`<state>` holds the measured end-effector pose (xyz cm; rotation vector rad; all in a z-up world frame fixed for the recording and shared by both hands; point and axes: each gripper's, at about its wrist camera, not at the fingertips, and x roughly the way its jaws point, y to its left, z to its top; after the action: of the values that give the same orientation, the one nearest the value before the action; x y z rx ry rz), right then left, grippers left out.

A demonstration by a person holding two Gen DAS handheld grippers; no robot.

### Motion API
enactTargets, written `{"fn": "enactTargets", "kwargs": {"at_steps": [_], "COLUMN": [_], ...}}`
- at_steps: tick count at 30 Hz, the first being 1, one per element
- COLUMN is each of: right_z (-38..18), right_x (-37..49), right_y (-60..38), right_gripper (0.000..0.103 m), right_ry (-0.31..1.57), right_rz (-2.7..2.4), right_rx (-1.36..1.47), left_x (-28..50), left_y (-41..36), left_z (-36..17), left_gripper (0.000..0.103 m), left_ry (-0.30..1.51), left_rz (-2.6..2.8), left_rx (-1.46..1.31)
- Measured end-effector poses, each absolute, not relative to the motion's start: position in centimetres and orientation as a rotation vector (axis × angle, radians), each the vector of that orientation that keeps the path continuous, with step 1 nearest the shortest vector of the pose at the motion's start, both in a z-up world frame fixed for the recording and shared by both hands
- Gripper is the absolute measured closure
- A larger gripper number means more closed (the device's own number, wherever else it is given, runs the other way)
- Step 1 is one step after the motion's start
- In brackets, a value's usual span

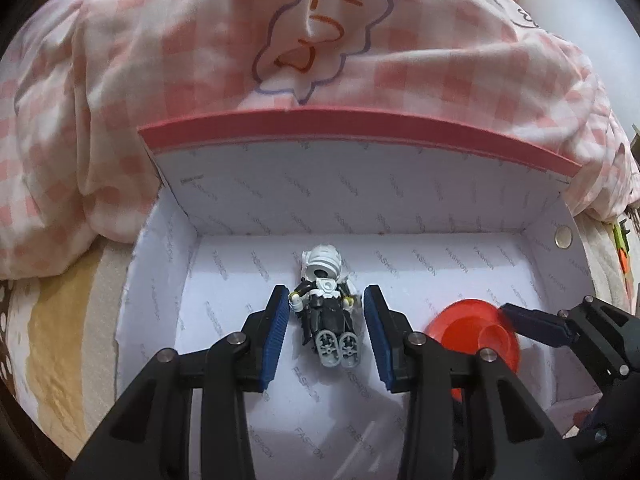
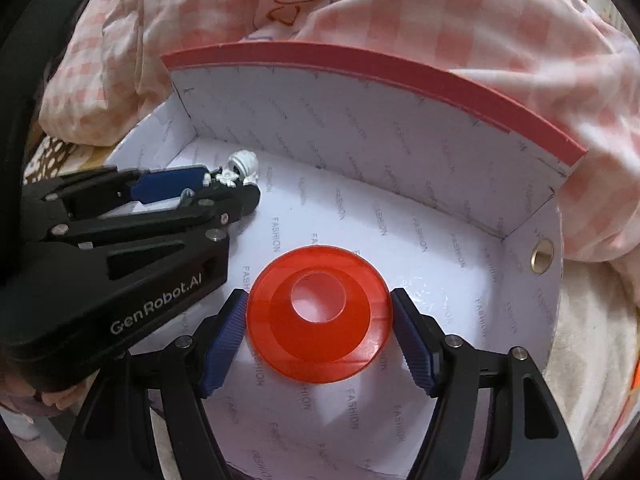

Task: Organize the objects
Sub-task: 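Lower the figure and cone into the shoebox and open both grippers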

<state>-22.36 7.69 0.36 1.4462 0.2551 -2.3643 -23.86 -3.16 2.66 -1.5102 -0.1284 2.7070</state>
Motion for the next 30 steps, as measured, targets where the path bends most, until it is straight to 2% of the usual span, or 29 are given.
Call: {"fn": "enactTargets", "kwargs": {"at_steps": [1,5,14,30], "right_z": [0.4,0.8,2.9,6.8], "right_x": [-22.2,-21.7,-20.5,-14.5], "right_y": [7.7,8.2,8.1,10.4], "right_gripper": [0.030,0.017,0.017,0.017], "right_ry": [0.248,0.150,0.139,0.099], "right_rz": [-2.358,-2.315,-2.360,-2.425], "right_rx": [1.432,1.400,1.327,1.152], "left_x": [-23.8,-23.5,-21.0,-15.1], "left_y": [-3.2,-3.5,-3.4,-2.8], "left_z": [2.6,3.0,5.8,7.7], "left_gripper": [0.065,0.062,0.057,0.056], "left_ry": [-0.144,-0.173,-0.143,-0.125], "left_rz": [2.700,2.716,2.772,2.777], "left_rx": [-1.516,-1.515,-1.402,-1.303]}}
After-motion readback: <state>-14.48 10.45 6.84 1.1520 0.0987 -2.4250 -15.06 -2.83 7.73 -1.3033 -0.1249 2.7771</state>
